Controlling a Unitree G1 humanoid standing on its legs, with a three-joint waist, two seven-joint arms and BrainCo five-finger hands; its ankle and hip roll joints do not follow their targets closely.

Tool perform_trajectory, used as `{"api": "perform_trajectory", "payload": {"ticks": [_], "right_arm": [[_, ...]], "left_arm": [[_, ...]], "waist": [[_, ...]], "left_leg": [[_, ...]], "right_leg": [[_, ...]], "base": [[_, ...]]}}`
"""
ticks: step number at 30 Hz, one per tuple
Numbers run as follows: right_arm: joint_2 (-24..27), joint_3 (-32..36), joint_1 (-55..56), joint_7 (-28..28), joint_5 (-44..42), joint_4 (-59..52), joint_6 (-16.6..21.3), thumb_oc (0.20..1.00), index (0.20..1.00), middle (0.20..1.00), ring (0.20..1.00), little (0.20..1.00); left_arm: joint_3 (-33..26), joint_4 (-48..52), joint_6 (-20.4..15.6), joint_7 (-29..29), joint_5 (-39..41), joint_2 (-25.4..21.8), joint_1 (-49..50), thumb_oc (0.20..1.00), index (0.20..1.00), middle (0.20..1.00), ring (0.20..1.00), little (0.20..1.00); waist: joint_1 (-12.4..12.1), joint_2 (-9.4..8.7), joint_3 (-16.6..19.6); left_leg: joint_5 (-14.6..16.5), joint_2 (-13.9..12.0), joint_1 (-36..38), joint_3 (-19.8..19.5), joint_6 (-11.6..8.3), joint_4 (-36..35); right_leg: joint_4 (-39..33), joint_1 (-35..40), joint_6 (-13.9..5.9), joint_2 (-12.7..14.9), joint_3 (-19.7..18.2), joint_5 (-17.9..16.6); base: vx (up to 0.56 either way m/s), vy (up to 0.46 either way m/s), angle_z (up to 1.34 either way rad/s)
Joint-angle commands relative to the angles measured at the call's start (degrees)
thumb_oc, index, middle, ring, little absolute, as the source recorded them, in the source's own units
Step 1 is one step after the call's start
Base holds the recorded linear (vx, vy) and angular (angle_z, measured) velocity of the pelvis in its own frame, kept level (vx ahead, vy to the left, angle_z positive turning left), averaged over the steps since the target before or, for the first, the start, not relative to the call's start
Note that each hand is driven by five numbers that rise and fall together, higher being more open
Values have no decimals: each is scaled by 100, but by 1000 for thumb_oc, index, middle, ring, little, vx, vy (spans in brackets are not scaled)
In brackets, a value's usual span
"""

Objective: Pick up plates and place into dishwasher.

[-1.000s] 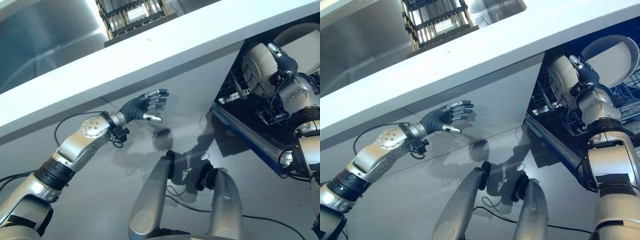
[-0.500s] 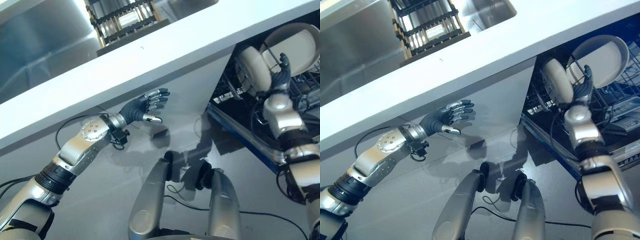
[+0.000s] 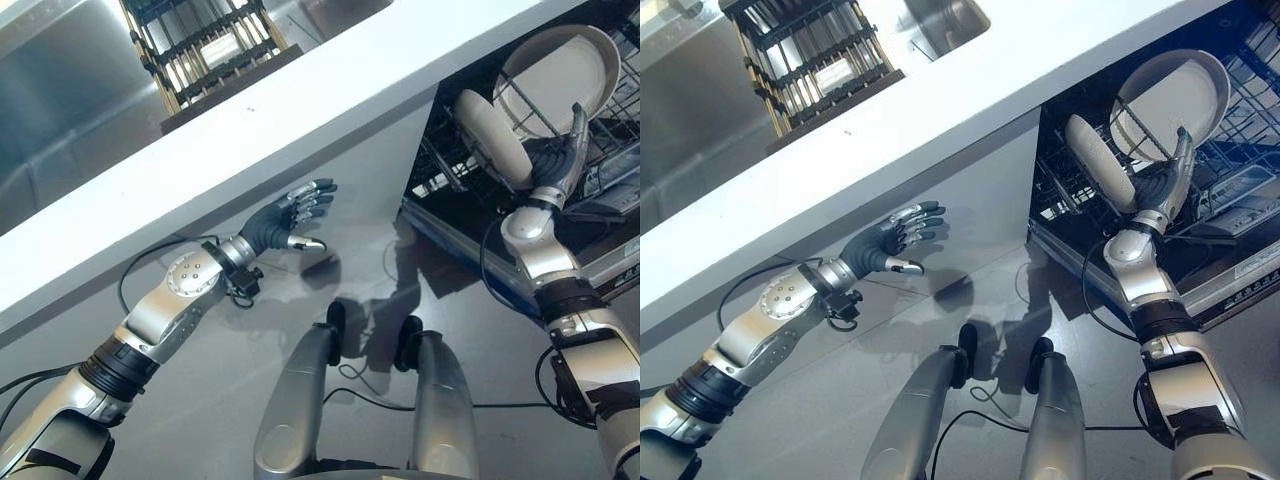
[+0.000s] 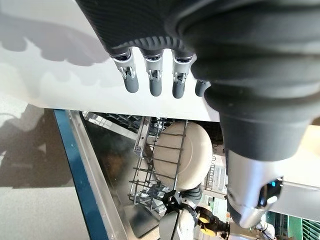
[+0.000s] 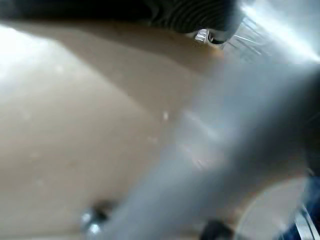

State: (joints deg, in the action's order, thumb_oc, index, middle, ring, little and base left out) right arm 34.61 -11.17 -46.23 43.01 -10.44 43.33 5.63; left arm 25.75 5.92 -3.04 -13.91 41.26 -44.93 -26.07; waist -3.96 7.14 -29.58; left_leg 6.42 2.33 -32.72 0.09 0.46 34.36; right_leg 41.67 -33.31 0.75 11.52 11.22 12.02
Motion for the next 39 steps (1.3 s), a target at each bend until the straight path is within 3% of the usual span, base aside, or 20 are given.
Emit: {"api": "perform_trajectory", "payload": {"ticks": [1, 5, 8, 10, 15, 24, 29, 32, 39], "right_arm": [[325, 322, 62, -148, -755, 623, 170, 1000, 1000, 1000, 1000, 1000], [364, 566, -74, -151, -1364, 1165, 421, 1000, 1000, 1000, 1000, 1000], [381, 610, -89, -262, -1263, 936, 1229, 1000, 1000, 1000, 1000, 1000], [347, 655, 32, -757, -987, 257, 1868, 1000, 1000, 1000, 1000, 1000], [286, 943, 970, -1645, -1700, -1051, 2454, 1000, 1000, 1000, 1000, 1000], [-70, 1145, 2354, -1300, -422, -3368, 1498, 1000, 1000, 1000, 1000, 1000], [-171, 1304, 3068, -1234, 312, -4142, 1371, 1000, 1000, 1000, 1000, 1000], [-172, 1356, 3347, -1320, 490, -4291, 1253, 1000, 1000, 1000, 1000, 1000], [-61, 1458, 3285, -1244, -202, -3740, 1008, 1000, 1000, 1000, 1000, 1000]], "left_arm": [[-213, 471, -447, 41, -63, 200, 136, 1000, 1000, 1000, 1000, 1000], [-133, 470, -480, 73, -50, 171, 91, 1000, 1000, 1000, 1000, 1000], [-150, 541, -439, 96, -105, 194, 140, 1000, 1000, 1000, 1000, 1000], [-209, 586, -457, 58, -184, 243, 280, 1000, 1000, 1000, 1000, 1000], [-606, 710, -476, -137, -252, 162, 696, 1000, 1000, 1000, 1000, 1000], [-995, 920, -358, -125, -516, 235, 1111, 1000, 1000, 1000, 1000, 1000], [-1106, 1020, -343, -158, -758, 478, 1363, 1000, 1000, 1000, 1000, 1000], [-1155, 1046, -342, -235, -905, 595, 1501, 1000, 1000, 1000, 1000, 1000], [-1081, 998, -365, -238, -902, 553, 1476, 1000, 1000, 1000, 1000, 1000]], "waist": [[-34, 258, -22], [-69, 290, -22], [-73, 301, -22], [-46, 297, -22], [74, 174, -22], [392, -185, -22], [545, -297, -22], [611, -351, -22], [607, -360, -22]], "left_leg": [[247, 159, 175, 345, 348, -239], [270, 163, 165, 337, 353, -215], [271, 175, 200, 311, 371, -234], [276, 186, 238, 304, 368, -229], [269, 128, 344, 357, 375, -299], [225, -69, 810, 473, 360, -526], [255, -164, 1136, 568, 335, -608], [292, -204, 1248, 627, 320, -590], [364, -222, 1296, 670, 301, -532]], "right_leg": [[-141, 125, 37, -262, -4, -141], [-98, 111, 49, -251, 13, -120], [-81, 138, 62, -253, 28, -104], [-63, 155, 56, -246, 30, -98], [-122, 238, 36, -263, 11, -109], [-508, 703, -16, -412, -78, -280], [-689, 1013, -38, -483, -124, -310], [-770, 1140, -46, -498, -159, -326], [-785, 1218, -26, -491, -180, -298]], "base": [[0, 0, 0], [0, 0, 0], [18, -1, 5], [40, 31, -1], [29, 15, -4], [29, -3, -5], [47, 20, -14], [45, 15, -8], [12, -4, -2]]}}
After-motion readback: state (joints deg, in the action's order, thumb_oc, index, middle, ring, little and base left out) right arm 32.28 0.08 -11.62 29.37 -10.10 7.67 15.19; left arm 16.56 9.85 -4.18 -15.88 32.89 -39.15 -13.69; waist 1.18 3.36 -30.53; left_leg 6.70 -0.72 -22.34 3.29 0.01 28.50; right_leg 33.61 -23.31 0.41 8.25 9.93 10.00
